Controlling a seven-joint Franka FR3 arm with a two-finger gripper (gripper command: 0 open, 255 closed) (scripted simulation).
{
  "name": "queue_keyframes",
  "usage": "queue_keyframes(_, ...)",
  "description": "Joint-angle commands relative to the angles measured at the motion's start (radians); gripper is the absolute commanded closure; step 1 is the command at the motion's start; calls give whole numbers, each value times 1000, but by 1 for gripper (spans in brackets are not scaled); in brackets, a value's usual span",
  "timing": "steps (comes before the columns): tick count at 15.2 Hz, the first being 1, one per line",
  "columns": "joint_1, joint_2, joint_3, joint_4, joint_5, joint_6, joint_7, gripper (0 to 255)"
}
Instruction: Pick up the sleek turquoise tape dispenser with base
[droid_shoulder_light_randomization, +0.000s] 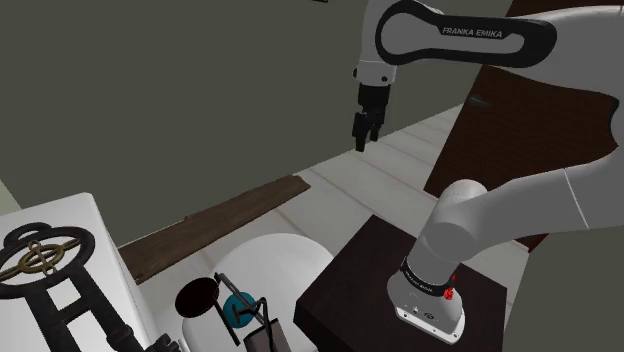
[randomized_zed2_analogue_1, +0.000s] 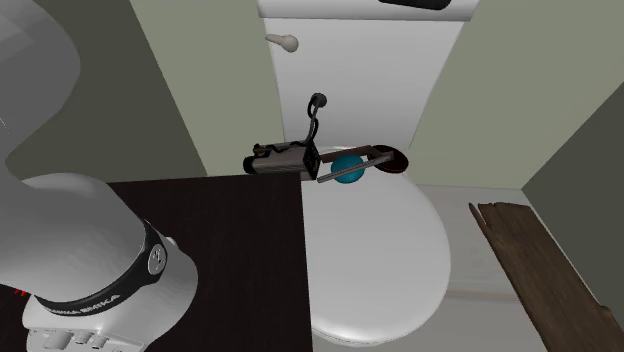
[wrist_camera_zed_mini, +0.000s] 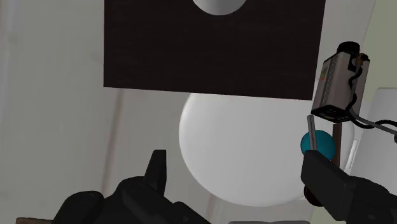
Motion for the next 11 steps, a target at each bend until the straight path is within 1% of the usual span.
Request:
queue_keyframes(1, 0, 0, 0, 0, 0, 0, 0, 0)
queue_keyframes(6, 28, -35, 57, -165, 61, 178, 75, 0)
queue_keyframes(11, 68, -20, 124, -299, 129, 379, 148, 0)
